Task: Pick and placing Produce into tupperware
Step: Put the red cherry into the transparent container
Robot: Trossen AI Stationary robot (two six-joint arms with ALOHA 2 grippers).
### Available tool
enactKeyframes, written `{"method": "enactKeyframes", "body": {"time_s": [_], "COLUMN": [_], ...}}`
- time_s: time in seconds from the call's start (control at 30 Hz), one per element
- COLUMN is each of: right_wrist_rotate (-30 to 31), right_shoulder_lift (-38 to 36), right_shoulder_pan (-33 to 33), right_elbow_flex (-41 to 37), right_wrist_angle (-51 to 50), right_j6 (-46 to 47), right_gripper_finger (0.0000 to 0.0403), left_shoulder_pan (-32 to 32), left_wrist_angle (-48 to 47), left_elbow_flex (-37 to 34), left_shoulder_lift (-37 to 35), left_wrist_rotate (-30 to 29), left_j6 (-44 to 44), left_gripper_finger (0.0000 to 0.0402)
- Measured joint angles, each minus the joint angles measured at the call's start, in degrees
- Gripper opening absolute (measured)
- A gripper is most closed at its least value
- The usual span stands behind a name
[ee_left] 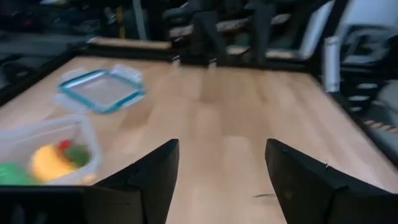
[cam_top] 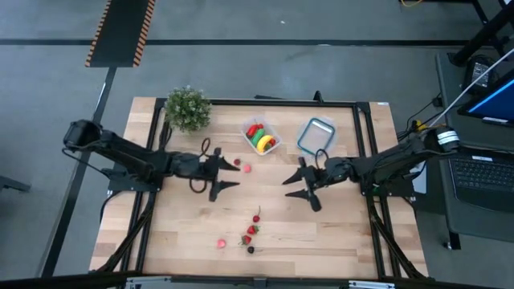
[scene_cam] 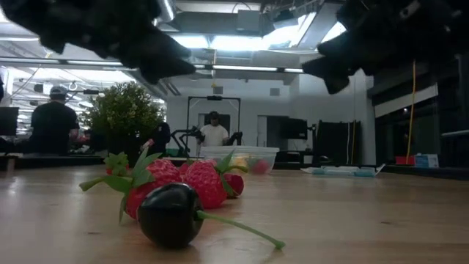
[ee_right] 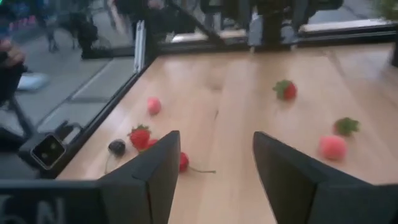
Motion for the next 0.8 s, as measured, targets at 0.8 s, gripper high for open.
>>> {"method": "enactKeyframes", "body": {"time_s": [0.8], "right_wrist_rotate": [-0.1], "right_shoulder_lift": [11.9], "right_shoulder_pan": [5.6], "right_elbow_flex": [30.0], "right_wrist_angle": [-42.7], "right_j6": [-5.0], "right_gripper_finger": [0.0204], "left_shoulder_pan": [-18.2], "left_wrist_angle": [8.4], "left_elbow_flex": [-3.5], "left_shoulder_lift": [0.0], "left_wrist_rotate": [-16.5], "left_j6": [6.5], "left_gripper_finger": [0.0231]}}
